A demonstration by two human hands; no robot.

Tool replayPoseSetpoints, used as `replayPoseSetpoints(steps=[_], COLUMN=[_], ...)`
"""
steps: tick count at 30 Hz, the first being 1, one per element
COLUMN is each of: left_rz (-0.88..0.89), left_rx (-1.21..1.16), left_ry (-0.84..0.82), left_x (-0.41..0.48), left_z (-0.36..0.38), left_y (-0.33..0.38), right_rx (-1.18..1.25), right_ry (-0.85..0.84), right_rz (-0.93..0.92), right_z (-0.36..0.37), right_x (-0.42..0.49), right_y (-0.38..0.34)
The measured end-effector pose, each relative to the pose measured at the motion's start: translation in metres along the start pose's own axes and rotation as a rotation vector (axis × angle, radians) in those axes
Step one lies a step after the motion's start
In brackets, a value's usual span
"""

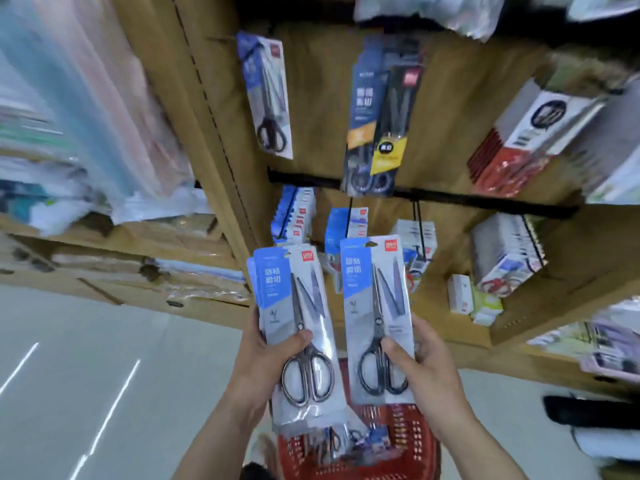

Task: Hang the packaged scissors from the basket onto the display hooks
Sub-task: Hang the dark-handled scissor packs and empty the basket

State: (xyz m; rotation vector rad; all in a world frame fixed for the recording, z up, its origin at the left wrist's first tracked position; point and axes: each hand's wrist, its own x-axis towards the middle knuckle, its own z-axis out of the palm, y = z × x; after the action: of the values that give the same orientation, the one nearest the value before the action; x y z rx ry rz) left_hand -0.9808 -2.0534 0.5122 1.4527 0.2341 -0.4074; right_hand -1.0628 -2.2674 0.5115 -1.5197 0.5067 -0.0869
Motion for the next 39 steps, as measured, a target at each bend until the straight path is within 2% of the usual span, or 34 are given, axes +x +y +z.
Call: replayPoseSetpoints(steps=[4, 9, 15, 23, 33, 39], left_rz=[0.081, 0.159, 0.229, 0.227, 0.212, 0.214], left_rx=[-0.025, -0.018, -0.019, -0.003, 0.026, -0.001], left_ry=[-0.001, 0.076, 0.116, 0.094, 0.081, 0.067], left_x=[-0.009, 0.006, 0.038, 0.066, 0.075, 0.073], left_z=[-0.006, -0.027, -0.061, -0.093, -0.101, -0.099], left_y=[0.068, 0.124, 0.161, 0.170, 0.167, 0.170], right_rx=[-0.046, -0.102, -0.142, -0.098, -0.073, -0.130], right_ry=[-0.025, -0.019, -0.028, 0.038, 0.084, 0.125], right_rz=[-0.107, -0.246, -0.350, -0.378, -0.452, -0.403], right_z=[0.025, 0.068, 0.138, 0.184, 0.190, 0.199], right_x=[0.008, 0.048, 0.115, 0.153, 0.135, 0.163], right_y=[-0.065, -0.122, -0.168, -0.185, -0.172, -0.173])
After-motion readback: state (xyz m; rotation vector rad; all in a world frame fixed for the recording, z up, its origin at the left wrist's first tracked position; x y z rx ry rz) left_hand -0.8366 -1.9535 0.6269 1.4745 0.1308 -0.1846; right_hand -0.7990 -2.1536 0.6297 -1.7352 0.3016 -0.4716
